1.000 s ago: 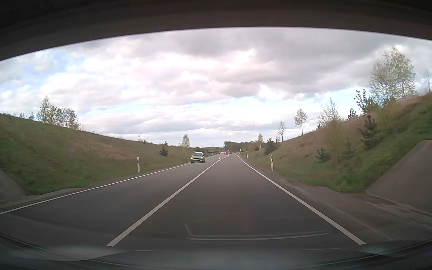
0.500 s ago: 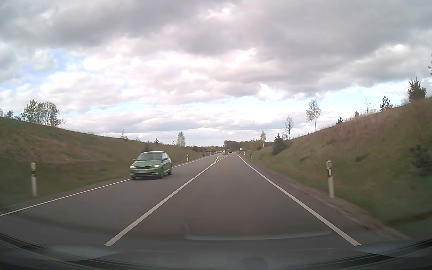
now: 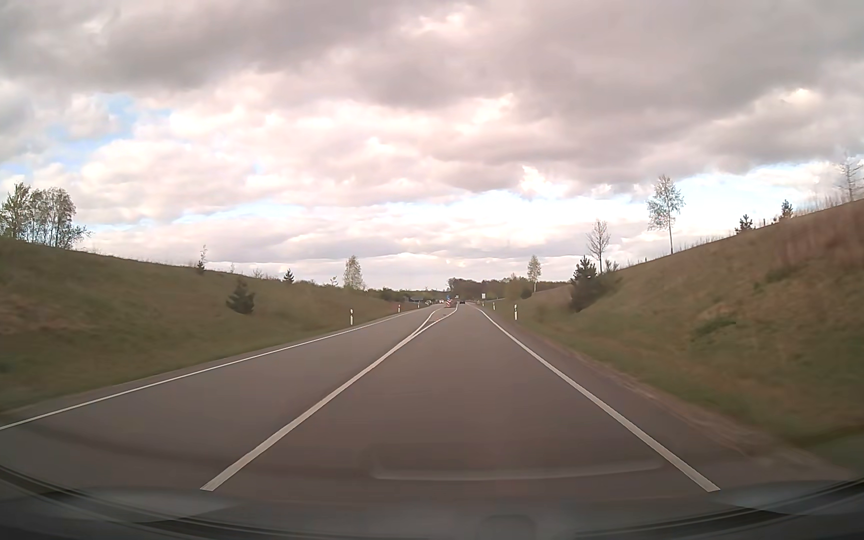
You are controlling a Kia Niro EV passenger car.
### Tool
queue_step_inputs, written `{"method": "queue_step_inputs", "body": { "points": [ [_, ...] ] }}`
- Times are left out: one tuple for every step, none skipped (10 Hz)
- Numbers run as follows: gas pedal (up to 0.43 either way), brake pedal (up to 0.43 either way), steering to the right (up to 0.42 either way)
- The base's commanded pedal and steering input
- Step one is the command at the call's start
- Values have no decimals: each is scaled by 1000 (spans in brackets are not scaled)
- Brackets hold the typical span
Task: Follow the waypoints while adhering to traffic rules and regulations
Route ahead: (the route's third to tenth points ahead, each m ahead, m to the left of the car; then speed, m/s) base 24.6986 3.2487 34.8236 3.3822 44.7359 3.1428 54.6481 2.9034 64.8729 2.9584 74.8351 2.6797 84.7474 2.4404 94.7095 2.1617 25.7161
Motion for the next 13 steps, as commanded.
{"method": "queue_step_inputs", "body": {
  "points": [
    [0, 0, 0],
    [28, 0, 2],
    [98, 0, 2],
    [110, 0, 2],
    [110, 0, 2],
    [110, 0, 0],
    [110, 0, 0],
    [110, 6, 0],
    [98, 0, 0],
    [98, 0, 0],
    [98, 0, 0],
    [98, 0, 0],
    [98, 0, 0]
  ]
}}
